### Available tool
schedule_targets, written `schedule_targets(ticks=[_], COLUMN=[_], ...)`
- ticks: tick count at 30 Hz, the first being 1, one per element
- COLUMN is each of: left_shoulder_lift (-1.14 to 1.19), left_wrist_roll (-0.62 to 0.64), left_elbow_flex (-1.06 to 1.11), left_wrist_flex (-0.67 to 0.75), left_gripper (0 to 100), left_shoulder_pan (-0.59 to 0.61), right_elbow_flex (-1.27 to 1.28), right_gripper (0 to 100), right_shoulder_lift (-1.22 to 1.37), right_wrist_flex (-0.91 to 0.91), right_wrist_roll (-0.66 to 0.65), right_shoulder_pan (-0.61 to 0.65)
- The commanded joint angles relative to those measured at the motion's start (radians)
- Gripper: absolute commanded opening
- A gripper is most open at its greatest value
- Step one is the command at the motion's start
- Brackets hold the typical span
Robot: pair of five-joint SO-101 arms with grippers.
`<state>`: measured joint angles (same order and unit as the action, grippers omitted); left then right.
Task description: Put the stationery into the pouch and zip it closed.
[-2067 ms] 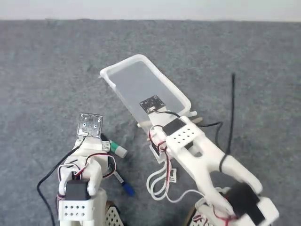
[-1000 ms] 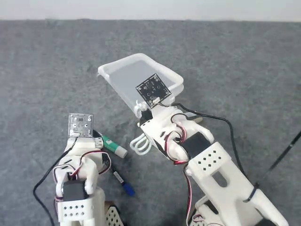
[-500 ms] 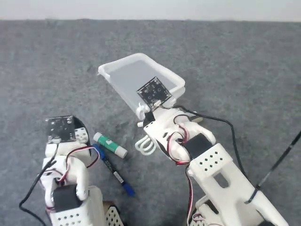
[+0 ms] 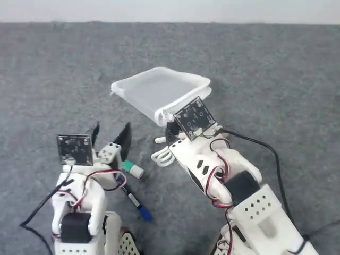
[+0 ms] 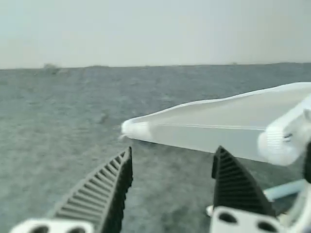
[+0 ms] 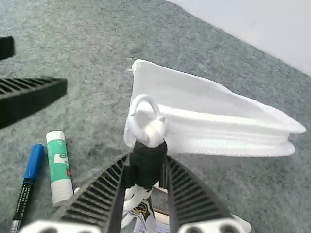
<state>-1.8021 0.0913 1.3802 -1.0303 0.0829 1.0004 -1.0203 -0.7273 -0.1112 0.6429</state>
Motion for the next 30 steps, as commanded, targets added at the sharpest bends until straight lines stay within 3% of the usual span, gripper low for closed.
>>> schedule_targets(ticks=[1, 11, 22, 30], left_shoulder_lift=[-0.018, -0.015, -0.014, -0.014], left_wrist_roll=[0.046, 0.063, 0.089, 0.091], left_elbow_flex=[-0.053, -0.041, 0.096, 0.127], left_wrist_flex=[-0.006, -0.003, 0.152, 0.166], left_gripper=[26, 26, 26, 26], left_shoulder_pan=[-0.098, -0.215, -0.213, -0.209], right_elbow_flex=[-0.015, -0.014, 0.002, 0.002], right_gripper=[0.6, 0.6, 0.6, 0.6], right_shoulder_lift=[-0.044, -0.044, -0.051, -0.053], right_wrist_flex=[0.022, 0.013, 0.012, -0.008], right_wrist_roll=[-0.009, -0.017, -0.017, -0.017], right_shoulder_pan=[-0.01, 0.058, 0.099, 0.113])
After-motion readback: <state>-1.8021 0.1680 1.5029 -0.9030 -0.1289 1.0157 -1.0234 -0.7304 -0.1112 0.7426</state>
